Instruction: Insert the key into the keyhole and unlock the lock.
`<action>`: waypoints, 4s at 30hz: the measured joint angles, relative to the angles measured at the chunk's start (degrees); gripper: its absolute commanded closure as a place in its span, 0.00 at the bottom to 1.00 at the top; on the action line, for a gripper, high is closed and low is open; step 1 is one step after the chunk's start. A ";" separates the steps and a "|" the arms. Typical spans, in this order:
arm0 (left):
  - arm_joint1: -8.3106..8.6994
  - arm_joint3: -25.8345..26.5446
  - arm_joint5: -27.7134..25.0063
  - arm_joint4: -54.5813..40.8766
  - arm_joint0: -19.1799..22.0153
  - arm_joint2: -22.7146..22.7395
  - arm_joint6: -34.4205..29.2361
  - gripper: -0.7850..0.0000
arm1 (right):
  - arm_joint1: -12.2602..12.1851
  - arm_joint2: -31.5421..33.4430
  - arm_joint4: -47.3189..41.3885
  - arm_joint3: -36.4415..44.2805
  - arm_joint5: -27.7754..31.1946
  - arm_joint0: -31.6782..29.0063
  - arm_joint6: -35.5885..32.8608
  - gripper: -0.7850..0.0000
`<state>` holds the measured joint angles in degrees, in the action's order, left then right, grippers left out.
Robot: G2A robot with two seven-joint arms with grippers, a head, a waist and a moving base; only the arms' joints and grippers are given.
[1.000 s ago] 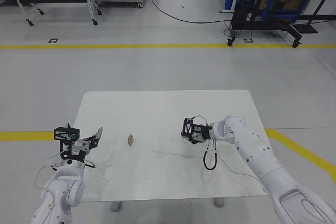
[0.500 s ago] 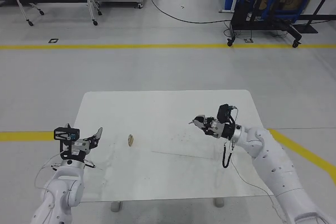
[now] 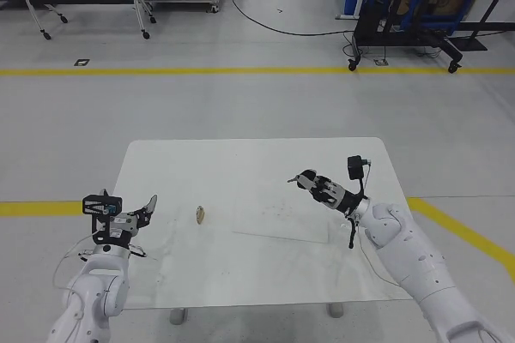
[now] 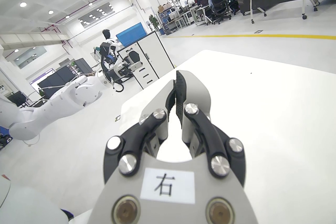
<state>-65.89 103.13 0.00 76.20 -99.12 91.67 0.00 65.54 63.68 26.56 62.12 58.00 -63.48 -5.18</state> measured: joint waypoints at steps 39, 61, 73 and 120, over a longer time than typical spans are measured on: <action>-2.00 -5.78 -28.48 -74.53 8.61 -11.04 -27.31 0.27 | 15.32 -26.81 -41.43 -18.15 0.00 17.56 -22.41 1.00; -1.72 -5.50 -28.89 -69.08 8.93 -11.95 -25.01 0.75 | 19.22 -25.40 -56.60 -24.73 0.00 19.12 -41.10 1.00; -1.50 -5.64 -28.05 -67.21 9.27 -11.57 -23.64 0.75 | 19.95 -27.00 -56.74 -26.38 0.00 20.00 -41.10 1.00; 0.80 -7.06 -30.36 -62.59 11.73 -10.57 -36.66 1.00 | 12.99 -37.24 -57.63 -19.65 -0.96 21.88 -42.07 1.00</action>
<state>-65.09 96.07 -30.36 13.61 -87.39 81.10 -36.66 78.53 26.44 -31.07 42.48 57.04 -41.60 -47.25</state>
